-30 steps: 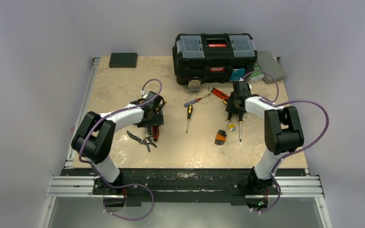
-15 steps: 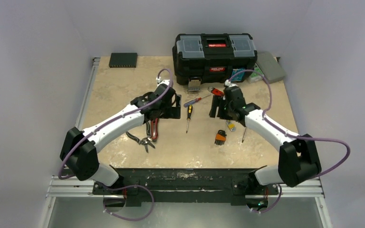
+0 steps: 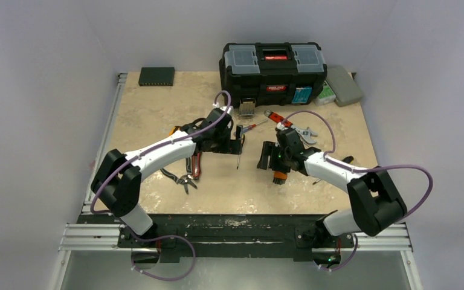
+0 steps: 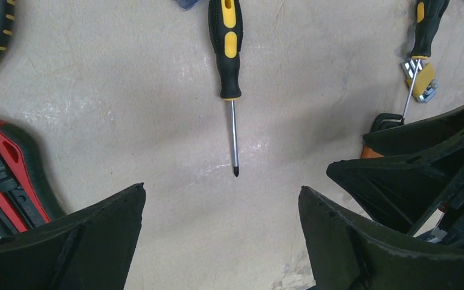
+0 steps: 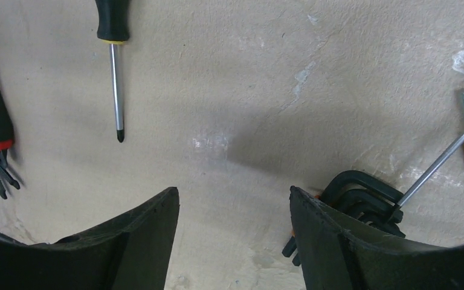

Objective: Pack the tool kit
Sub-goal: Adjust the tool at the center of the board.

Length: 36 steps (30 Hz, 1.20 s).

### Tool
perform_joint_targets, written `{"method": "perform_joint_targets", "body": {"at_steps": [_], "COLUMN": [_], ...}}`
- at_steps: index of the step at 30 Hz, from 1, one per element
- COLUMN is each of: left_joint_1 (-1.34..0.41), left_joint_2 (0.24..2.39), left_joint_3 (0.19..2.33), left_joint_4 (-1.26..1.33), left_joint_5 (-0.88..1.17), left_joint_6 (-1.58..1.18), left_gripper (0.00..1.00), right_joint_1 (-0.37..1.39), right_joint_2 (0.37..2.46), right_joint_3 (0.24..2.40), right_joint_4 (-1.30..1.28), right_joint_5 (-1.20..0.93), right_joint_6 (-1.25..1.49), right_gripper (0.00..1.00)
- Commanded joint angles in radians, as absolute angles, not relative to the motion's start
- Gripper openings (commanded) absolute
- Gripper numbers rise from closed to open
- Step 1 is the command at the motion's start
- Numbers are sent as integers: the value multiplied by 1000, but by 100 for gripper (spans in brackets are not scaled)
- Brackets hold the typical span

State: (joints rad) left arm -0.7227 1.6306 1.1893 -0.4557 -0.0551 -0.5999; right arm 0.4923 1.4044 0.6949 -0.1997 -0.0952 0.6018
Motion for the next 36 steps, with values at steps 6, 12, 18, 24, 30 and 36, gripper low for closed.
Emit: {"method": "perform_joint_targets", "body": {"at_steps": [6,12,18,24,30,36], "left_joint_1": [-632,-503,-494,-494,-500,-506], "left_joint_2": [1491,1300,1178,1129,1126,1125], "left_joint_3": [1136,959,814,667,639,630], "left_joint_4": [-440,-395,-314,-159,-94,-69], "left_joint_5": [-126,-183,-304,-327,-258,-211], "left_joint_6": [-583,-571,-500,-456,-455,-455], "left_gripper": [97,99,99,98,96,96], "right_joint_1": [575,669,703,693,577,406], "right_joint_2": [1508,1710,1944,2017,1927,1745], "right_joint_3": [858,1097,1351,1363,1204,1004], "right_joint_4": [-198,-230,-379,-415,-417,-354], "right_joint_5": [-48,91,296,372,422,362], "right_joint_6": [554,585,632,646,617,537], "right_gripper": [77,76,71,56,36,27]}}
